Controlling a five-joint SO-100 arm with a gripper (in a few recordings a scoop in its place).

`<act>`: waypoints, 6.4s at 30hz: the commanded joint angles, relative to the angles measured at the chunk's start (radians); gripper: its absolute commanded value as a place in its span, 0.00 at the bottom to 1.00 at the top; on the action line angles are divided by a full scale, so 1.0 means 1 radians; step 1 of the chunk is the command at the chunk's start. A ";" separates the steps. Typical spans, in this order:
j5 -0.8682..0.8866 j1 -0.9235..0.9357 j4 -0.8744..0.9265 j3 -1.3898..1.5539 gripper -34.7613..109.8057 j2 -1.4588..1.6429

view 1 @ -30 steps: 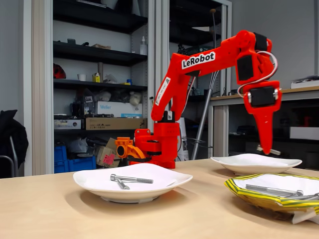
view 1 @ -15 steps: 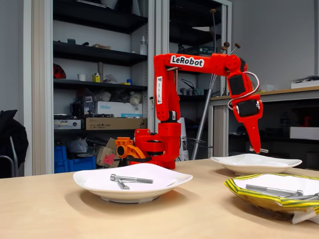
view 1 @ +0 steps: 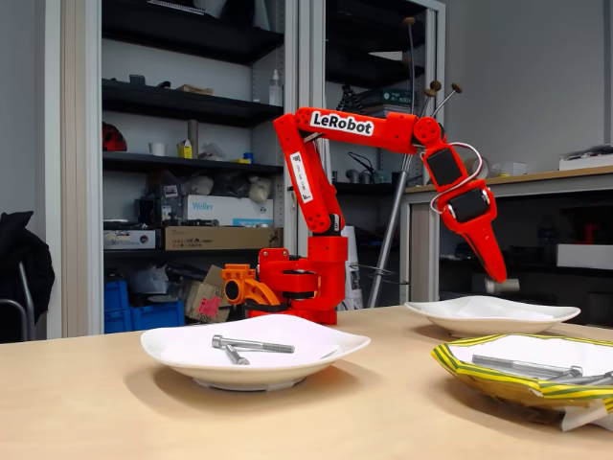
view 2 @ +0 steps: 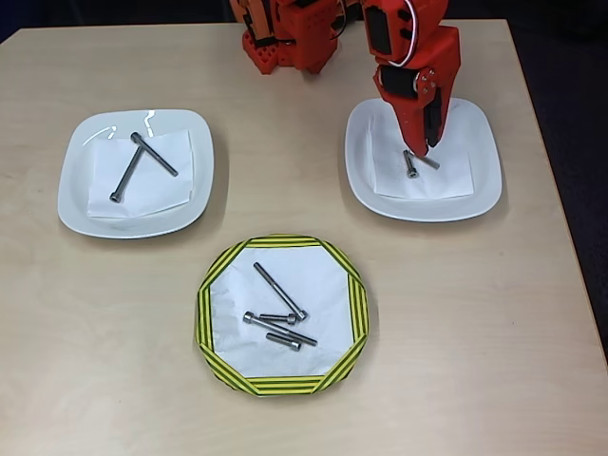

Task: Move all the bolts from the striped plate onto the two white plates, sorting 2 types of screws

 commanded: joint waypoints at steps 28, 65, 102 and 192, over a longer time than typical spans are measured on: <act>-0.495 0.486 -0.044 -0.580 0.32 -0.529; -0.433 0.646 0.181 -1.019 0.29 -0.968; -0.503 0.945 0.505 -0.693 0.24 -0.488; -0.551 0.703 0.281 -1.221 0.27 -0.893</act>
